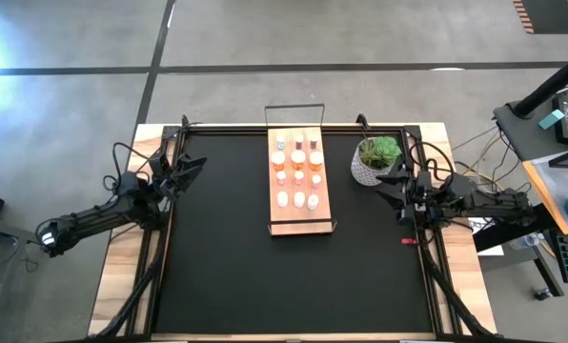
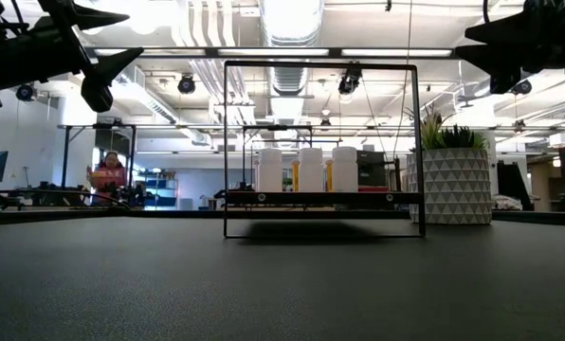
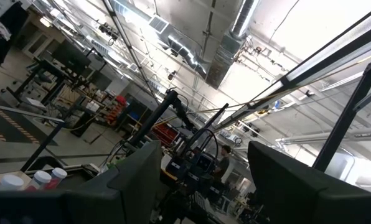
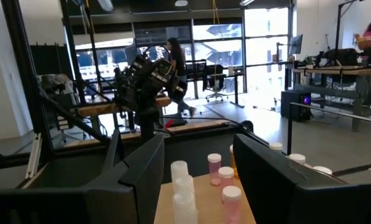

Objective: Pick and place medicine bottles onto shelf by color
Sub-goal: Return to Home Position

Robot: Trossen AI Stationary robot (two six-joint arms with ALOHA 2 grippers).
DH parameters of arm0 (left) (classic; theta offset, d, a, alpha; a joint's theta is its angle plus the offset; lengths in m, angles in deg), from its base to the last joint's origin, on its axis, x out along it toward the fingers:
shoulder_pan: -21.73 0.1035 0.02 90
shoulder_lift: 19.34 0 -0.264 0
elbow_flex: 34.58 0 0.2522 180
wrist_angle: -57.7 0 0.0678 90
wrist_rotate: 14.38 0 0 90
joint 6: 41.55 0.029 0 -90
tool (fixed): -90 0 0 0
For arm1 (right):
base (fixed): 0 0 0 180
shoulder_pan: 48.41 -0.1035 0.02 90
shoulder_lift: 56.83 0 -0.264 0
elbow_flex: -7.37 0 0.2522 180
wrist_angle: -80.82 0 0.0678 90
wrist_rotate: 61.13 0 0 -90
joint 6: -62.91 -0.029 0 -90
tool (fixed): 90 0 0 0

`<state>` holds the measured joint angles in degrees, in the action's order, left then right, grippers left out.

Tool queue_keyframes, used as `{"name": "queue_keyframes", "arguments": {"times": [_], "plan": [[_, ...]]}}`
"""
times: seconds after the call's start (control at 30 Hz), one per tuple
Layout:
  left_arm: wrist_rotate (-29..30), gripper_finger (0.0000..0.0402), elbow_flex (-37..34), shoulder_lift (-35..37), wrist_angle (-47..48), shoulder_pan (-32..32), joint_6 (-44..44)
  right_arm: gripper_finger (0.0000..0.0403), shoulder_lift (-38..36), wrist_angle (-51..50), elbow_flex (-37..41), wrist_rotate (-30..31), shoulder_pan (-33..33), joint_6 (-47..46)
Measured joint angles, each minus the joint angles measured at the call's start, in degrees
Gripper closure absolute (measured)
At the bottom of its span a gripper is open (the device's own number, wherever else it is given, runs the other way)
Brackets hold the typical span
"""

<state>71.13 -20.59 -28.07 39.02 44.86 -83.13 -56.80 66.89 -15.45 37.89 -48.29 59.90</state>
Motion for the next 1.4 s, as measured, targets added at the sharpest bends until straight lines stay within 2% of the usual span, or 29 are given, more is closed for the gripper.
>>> {"name": "queue_keyframes", "arguments": {"times": [1.4], "plan": [[-0.02, 0.0178, 0.00, 0.00, 0.00, 0.00, 0.00, 0.0220, 4.26, -2.97, -0.02, 0.07, 0.02, 0.00]]}}
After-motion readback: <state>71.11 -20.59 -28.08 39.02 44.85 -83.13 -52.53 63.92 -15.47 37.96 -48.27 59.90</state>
